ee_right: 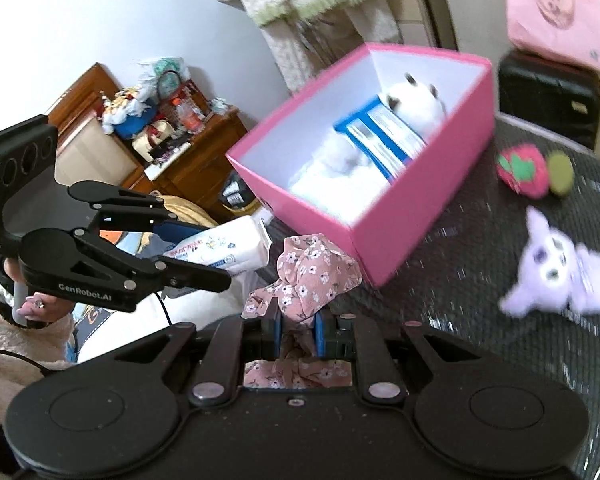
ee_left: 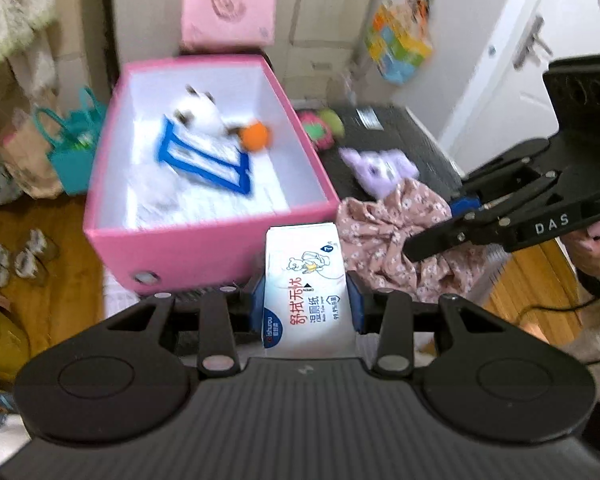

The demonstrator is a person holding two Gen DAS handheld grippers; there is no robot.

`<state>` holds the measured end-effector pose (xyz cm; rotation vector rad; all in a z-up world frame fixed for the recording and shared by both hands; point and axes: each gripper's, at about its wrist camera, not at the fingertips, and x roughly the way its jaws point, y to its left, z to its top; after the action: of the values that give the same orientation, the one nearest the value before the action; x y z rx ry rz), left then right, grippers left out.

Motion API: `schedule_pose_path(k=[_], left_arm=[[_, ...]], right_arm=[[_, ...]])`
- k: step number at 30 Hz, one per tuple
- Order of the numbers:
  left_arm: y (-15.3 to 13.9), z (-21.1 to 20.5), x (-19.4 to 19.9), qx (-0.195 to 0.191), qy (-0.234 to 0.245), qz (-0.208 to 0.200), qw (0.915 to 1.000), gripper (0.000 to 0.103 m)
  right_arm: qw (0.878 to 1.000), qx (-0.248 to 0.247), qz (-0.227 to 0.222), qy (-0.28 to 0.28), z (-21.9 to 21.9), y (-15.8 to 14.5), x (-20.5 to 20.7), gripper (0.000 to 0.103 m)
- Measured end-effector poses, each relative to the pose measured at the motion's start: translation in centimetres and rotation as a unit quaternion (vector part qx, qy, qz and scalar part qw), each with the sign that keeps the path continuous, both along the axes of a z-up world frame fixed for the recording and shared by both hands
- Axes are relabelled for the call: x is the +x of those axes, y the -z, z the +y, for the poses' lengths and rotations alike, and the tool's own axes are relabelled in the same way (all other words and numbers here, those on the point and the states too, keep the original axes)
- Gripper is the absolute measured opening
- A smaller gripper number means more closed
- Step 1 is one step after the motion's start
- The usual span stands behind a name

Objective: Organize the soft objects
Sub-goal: 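Carry the white wet-wipe pack and pink scrunchie over the pink box with both grippers, then open both grippers to drop the scrunchie and white pack into the box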

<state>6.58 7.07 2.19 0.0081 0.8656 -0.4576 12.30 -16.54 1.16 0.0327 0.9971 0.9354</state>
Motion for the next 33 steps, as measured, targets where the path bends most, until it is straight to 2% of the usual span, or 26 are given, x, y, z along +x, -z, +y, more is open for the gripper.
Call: schedule_pose_path(k=[5, 10, 14, 19, 23, 27, 33], left_arm=[[-1.6, 1.9, 1.3, -0.01, -0.027, -0.038, 0.9989, 0.039], [-2.3, 2.6, 3.9, -0.002, -0.037, -0.07, 0.9969, 0.039], [-1.3, 2.6, 7.6, 0.006, -0.037, -0.054, 0.9979, 0.039], [1.5, 2.3, 11.6, 0.028, -0.039, -0.029, 0.9984, 0.039], [3.4, 2.5, 13.5, 0.028, -0.04, -0.001, 0.9988, 0.039], [4.7, 2.4, 14.2, 0.032, -0.04, 0.016, 0.9985, 0.039], [5.5, 2.5, 15.2, 0.043, -0.049, 0.016, 0.9978, 0.04]], right_arm=[[1.0, 0.012, -0.025, -0.006, 1.9, -1.7, 1.8, 0.02], [0.999, 0.023, -0.038, 0.001, 3.7, -2.8, 4.5, 0.02], [0.998, 0.017, -0.061, 0.018, 4.9, -3.0, 6.9, 0.02], [0.996, 0.002, -0.078, 0.043, 6.1, -2.2, 10.1, 0.02], [0.996, -0.01, -0.071, 0.051, 7.1, -1.5, 12.7, 0.02], [0.997, -0.001, -0.055, 0.054, 8.1, -0.6, 14.6, 0.02], [0.999, 0.011, -0.031, 0.037, 11.0, 0.5, 16.4, 0.02]])
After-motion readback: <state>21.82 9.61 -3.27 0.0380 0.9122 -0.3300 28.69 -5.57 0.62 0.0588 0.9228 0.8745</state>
